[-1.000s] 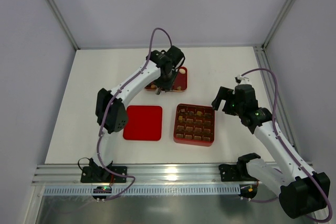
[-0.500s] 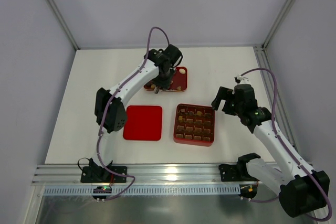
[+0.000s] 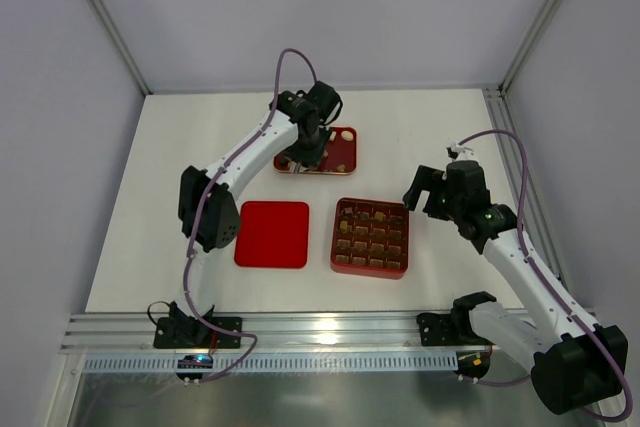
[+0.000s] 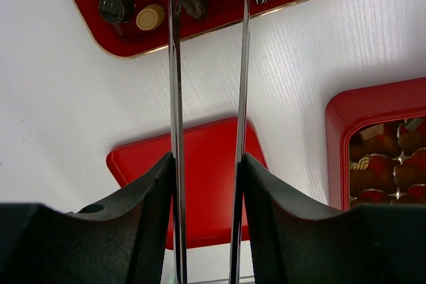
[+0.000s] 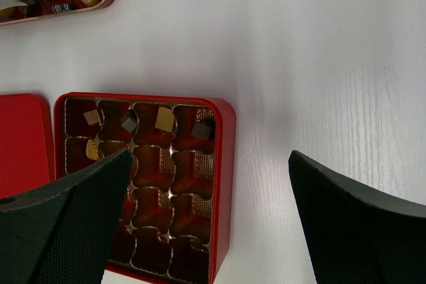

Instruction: Pack the chocolate

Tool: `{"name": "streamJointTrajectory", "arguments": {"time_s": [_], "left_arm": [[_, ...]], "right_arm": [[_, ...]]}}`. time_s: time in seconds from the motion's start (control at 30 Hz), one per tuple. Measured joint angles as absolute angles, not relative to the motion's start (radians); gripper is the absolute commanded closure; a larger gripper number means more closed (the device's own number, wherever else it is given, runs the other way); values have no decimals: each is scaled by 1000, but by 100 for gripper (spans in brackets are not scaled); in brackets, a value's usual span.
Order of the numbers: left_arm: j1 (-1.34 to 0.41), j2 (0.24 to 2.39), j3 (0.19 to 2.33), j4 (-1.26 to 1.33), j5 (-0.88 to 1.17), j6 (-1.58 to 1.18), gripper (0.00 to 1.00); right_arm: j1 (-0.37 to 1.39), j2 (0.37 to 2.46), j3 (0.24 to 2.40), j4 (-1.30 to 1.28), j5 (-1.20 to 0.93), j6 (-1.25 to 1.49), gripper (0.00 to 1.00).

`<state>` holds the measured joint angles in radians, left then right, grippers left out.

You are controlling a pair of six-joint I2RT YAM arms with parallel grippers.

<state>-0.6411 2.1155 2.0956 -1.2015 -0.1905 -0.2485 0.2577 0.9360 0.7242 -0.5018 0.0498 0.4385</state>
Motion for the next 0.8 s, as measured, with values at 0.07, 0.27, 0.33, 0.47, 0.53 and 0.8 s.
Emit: {"name": "streamJointTrajectory", "arguments": {"time_s": [0.07, 0.27, 0.33, 0.47, 0.53, 0.8], "left_arm": [[-640, 2115, 2096, -1201, -190, -248, 56], [-639, 2115, 2096, -1201, -189, -244, 57], [-639, 2115, 2095, -1201, -186, -241, 58], [-639, 2110, 2088, -1202, -179, -233, 61], [-639, 2102, 2082, -1201, -178, -231, 64], [-639, 2081, 2073, -1201, -171, -230, 67]], "right_arm": [[258, 936, 724, -503, 50, 439, 0], [258, 936, 726, -505, 50, 439, 0], [258, 934, 727, -506, 50, 439, 0], [258, 929, 730, -509, 50, 439, 0], [258, 928, 732, -509, 50, 439, 0], [258, 926, 732, -509, 50, 439, 0]]}}
